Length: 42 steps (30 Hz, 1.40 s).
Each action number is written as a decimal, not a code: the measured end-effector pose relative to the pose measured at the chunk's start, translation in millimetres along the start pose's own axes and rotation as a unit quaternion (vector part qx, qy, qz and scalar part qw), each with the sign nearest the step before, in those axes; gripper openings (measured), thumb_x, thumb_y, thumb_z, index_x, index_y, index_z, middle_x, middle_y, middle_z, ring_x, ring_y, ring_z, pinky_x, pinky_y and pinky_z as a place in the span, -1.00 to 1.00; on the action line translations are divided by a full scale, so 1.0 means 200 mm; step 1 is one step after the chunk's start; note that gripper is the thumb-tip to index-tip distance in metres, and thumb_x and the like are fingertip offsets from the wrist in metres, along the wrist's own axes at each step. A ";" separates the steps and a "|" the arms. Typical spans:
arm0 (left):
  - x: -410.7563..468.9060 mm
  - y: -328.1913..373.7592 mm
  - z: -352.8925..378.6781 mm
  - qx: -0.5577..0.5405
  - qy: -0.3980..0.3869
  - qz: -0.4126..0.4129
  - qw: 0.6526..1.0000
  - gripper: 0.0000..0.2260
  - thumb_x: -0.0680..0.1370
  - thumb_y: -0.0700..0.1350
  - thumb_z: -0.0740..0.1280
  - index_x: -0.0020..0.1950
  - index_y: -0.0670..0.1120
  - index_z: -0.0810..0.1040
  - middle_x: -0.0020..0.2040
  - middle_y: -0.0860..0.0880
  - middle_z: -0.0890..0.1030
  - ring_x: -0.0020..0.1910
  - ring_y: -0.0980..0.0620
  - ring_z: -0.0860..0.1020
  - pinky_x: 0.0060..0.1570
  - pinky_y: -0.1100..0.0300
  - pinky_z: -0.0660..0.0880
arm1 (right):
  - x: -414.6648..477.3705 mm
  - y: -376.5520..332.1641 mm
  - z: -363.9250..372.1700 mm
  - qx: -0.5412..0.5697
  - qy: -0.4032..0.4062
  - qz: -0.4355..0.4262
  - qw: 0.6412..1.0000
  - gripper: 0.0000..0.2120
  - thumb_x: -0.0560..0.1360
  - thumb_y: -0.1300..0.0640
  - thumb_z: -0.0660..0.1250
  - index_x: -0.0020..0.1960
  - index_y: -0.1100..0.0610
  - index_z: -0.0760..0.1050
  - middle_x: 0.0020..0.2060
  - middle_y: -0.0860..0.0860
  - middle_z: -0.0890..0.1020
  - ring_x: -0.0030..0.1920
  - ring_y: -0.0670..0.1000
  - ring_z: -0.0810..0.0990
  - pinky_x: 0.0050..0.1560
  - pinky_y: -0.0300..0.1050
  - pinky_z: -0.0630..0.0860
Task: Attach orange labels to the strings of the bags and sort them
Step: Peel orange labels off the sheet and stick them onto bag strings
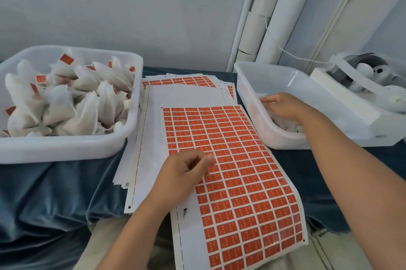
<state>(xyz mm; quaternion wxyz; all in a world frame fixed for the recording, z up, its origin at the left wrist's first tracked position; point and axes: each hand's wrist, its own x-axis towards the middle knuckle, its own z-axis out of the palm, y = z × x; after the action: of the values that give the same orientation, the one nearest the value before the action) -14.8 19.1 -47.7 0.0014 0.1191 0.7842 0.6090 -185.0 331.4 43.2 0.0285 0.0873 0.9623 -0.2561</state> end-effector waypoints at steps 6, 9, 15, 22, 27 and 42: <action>0.00 0.00 0.00 0.011 -0.002 -0.006 1.000 -0.77 0.56 0.34 0.25 -0.10 0.29 0.62 -0.04 0.29 0.72 -0.03 0.26 0.71 -0.13 0.55 0.52 | -0.13 -0.06 -0.10 0.119 0.196 -0.085 0.970 -0.77 0.63 0.01 0.41 0.23 0.03 0.72 0.15 -0.07 0.72 0.17 -0.01 0.66 0.20 -0.12 0.49; 0.00 0.00 0.01 0.021 0.002 -0.008 1.000 -0.77 0.56 0.34 0.24 -0.11 0.29 0.62 -0.06 0.27 0.72 -0.03 0.25 0.72 -0.14 0.54 0.53 | -0.27 -0.15 -0.13 0.218 0.220 -0.130 0.942 -0.85 0.61 0.03 0.43 0.14 -0.04 0.74 0.01 -0.17 0.74 0.05 -0.05 0.71 0.23 -0.01 0.62; 0.00 0.02 0.02 0.018 0.013 -0.002 1.000 -0.71 0.57 0.29 0.25 -0.08 0.15 0.65 -0.04 0.29 0.72 -0.02 0.23 0.72 -0.05 0.32 0.63 | -0.60 -0.32 -0.05 0.252 0.179 -0.215 0.926 -0.82 0.60 0.03 0.45 0.17 -0.19 0.68 -0.03 -0.34 0.70 -0.01 -0.22 0.68 0.01 -0.28 0.64; -0.02 0.05 -0.02 -0.079 -0.012 0.027 0.996 -0.36 0.49 0.46 0.26 0.50 0.21 0.37 0.36 0.20 0.59 0.30 0.07 0.64 0.15 0.14 0.65 | -0.89 -0.37 0.28 0.269 -0.010 -0.244 0.932 -0.57 0.56 0.01 0.49 0.27 -0.43 0.49 0.06 -0.42 0.66 0.08 -0.34 0.64 -0.14 -0.46 0.58; -0.02 0.04 -0.03 -0.108 0.012 0.020 0.994 -0.73 0.60 0.14 0.44 0.24 0.08 0.65 0.09 0.08 0.76 0.03 -0.01 0.76 -0.05 0.18 0.69 | -0.93 -0.31 0.42 0.265 -0.076 -0.190 0.942 -0.69 0.52 -0.11 0.52 0.21 -0.36 0.57 0.01 -0.36 0.71 0.05 -0.30 0.68 0.01 -0.25 0.65; -0.01 -0.01 -0.05 -0.077 0.015 -0.020 0.997 -0.81 0.70 0.07 0.28 0.21 0.00 0.54 0.13 0.05 0.71 0.13 -0.02 0.72 0.09 0.00 0.70 | -0.90 -0.28 0.43 0.037 0.060 -0.254 0.965 -0.89 0.62 -0.26 0.26 -0.03 -0.28 0.48 -0.17 -0.36 0.61 -0.12 -0.29 0.63 -0.16 -0.51 0.40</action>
<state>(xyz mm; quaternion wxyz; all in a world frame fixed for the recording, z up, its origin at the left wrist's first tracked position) -14.4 9.1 -47.8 0.0111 0.0938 0.7371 0.6692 -17.1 213.2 13.7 -0.0979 -0.1435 0.9428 -0.2845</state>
